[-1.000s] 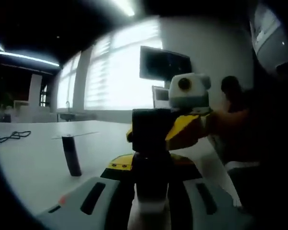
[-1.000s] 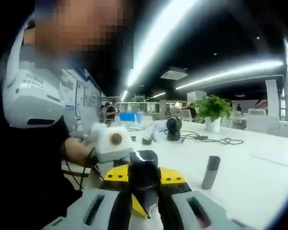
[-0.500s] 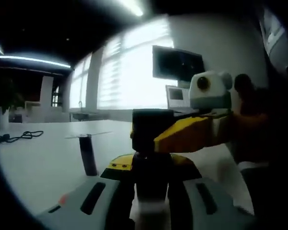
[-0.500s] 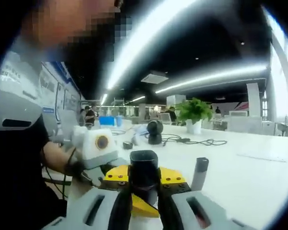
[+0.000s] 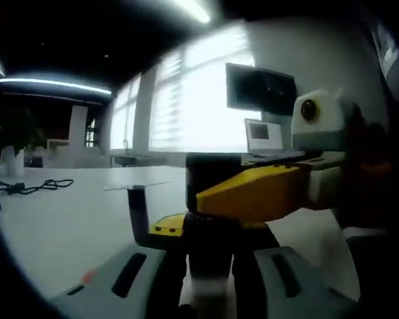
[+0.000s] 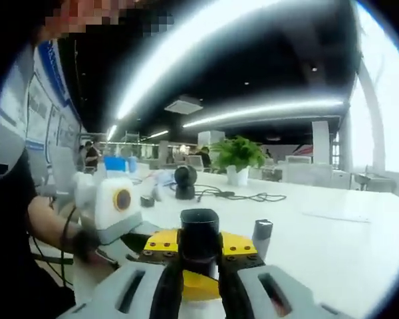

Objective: Pick up cosmetic bottle twist off cap place on table pick up cap screw tight cap place on table

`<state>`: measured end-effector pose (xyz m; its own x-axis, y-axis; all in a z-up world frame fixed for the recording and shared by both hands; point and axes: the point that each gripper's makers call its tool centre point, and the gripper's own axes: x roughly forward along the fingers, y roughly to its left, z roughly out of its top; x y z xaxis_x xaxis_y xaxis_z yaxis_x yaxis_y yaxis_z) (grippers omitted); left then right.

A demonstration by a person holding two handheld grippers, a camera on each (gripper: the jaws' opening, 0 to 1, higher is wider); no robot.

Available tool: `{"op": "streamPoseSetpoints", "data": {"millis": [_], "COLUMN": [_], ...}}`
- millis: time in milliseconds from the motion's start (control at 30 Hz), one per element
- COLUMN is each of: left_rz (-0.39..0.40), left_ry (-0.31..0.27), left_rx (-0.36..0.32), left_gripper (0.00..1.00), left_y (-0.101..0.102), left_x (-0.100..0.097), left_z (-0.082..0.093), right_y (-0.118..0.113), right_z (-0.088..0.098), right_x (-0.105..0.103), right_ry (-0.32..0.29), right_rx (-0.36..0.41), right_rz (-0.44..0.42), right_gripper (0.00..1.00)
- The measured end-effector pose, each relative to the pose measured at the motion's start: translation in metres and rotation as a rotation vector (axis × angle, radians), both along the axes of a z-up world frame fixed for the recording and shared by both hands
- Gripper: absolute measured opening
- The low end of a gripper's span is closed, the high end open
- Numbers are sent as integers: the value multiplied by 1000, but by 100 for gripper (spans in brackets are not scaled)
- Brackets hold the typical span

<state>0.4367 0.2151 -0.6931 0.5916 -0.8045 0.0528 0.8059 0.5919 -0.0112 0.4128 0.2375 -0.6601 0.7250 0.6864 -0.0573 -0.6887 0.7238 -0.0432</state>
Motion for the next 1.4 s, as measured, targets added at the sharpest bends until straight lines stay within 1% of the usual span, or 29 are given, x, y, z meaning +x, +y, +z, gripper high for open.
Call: {"op": "streamPoseSetpoints", "data": {"millis": [100, 200, 233, 300, 367, 467, 733, 933, 1000, 1033, 1067, 1133, 1167, 1200, 1233, 1267, 1333, 1400], "left_rz": [21, 41, 46, 50, 53, 53, 49, 49, 48, 46, 44, 39, 37, 34, 30, 25, 10, -2], "left_ry": [-3, -4, -5, -11, -14, -13, -9, -4, -2, -3, -6, -4, -4, -3, -4, -2, -2, -3], "left_rx": [4, 7, 8, 11, 13, 11, 4, -3, -5, -4, -4, -7, -8, -8, -8, -9, -9, -8], "left_gripper": [15, 15, 15, 15, 15, 15, 16, 16, 16, 16, 16, 16, 16, 16, 16, 16, 16, 16], "left_y": [1, 1, 2, 2, 2, 2, 1, 1, 1, 0, 0, -1, -1, -2, -2, -3, -4, -6], "left_x": [-1, 1, 2, 2, 2, 1, -1, -3, -4, -5, -6, -7, -8, -9, -10, -11, -15, -17], "left_z": [0, 0, 0, 0, 0, 0, 0, 1, 2, 2, 2, 3, 3, 3, 3, 3, 4, 4], "right_y": [-1, -4, -4, -2, -4, -5, -5, -4, -3, -4, -4, -2, -4, -4, -4, -7, -9, -14], "right_z": [0, -1, -1, -1, -1, -1, -1, -1, -1, -1, 0, 8, 9, 9, 10, 11, 14, 18], "right_x": [2, 5, 4, 3, 4, 4, 4, 5, 5, 5, 4, 2, 1, 0, -2, -2, -5, -8], "right_ry": [1, 17, 13, 11, 11, 8, 16, 10, -1, -17, -20, -48, -45, -39, -37, -41, -2, 20], "right_rx": [-6, 13, 4, 0, 10, 8, 8, 7, -12, -39, -32, -3, 0, -1, -2, 1, 60, 105], "right_rz": [-55, -146, -165, -181, -222, -239, -232, -224, -210, -202, -203, -173, -168, -159, -137, -131, -90, -43], "right_gripper": [13, 13, 13, 13, 13, 13, 14, 14, 14, 17, 22, 35, 37, 37, 38, 39, 39, 39]}}
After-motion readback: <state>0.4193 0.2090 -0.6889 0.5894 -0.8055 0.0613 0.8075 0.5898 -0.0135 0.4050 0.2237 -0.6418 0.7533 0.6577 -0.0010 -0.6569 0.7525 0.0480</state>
